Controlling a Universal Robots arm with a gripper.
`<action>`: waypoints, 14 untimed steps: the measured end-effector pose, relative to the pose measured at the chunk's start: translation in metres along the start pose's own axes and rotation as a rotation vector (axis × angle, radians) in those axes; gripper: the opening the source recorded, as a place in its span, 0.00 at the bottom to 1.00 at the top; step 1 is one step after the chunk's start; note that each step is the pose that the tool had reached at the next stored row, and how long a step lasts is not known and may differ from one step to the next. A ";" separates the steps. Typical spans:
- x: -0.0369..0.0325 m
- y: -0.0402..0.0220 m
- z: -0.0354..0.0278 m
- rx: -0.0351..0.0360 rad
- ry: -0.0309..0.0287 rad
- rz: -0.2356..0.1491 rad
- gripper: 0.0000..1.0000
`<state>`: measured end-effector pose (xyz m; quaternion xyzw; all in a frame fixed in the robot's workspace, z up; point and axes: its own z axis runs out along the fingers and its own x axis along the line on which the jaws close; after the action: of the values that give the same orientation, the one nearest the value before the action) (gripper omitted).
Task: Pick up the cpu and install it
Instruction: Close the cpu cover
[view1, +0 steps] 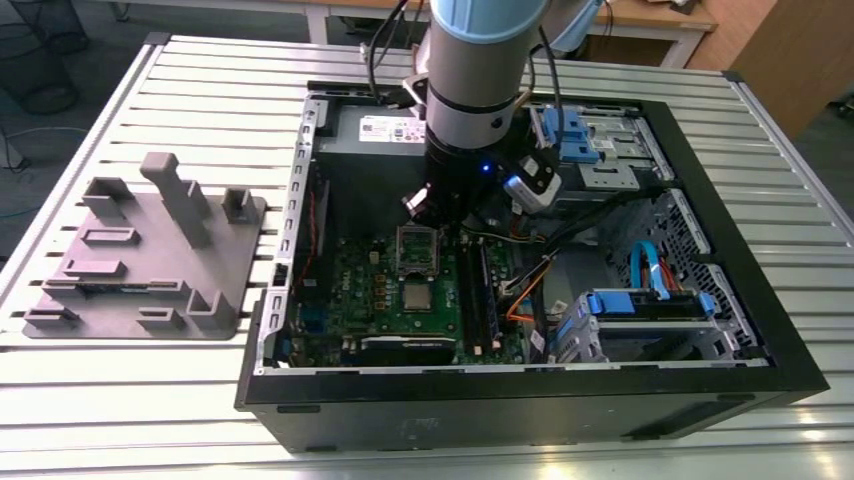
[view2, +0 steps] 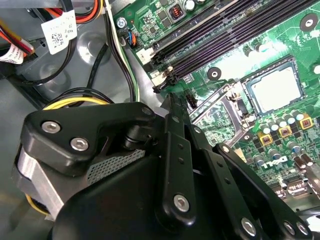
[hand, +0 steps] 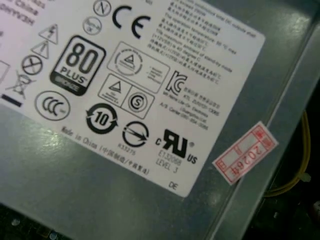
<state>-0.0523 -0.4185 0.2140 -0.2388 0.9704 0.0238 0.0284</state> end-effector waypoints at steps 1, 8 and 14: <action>0.0000 0.0000 -0.0006 -0.0002 0.0000 -0.002 0.11; 0.0003 -0.0012 -0.0060 -0.0018 0.0003 -0.022 0.11; 0.0008 -0.0022 -0.0070 -0.0018 0.0012 -0.033 0.11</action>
<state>-0.0523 -0.4212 0.2209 -0.2547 0.9663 0.0241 0.0280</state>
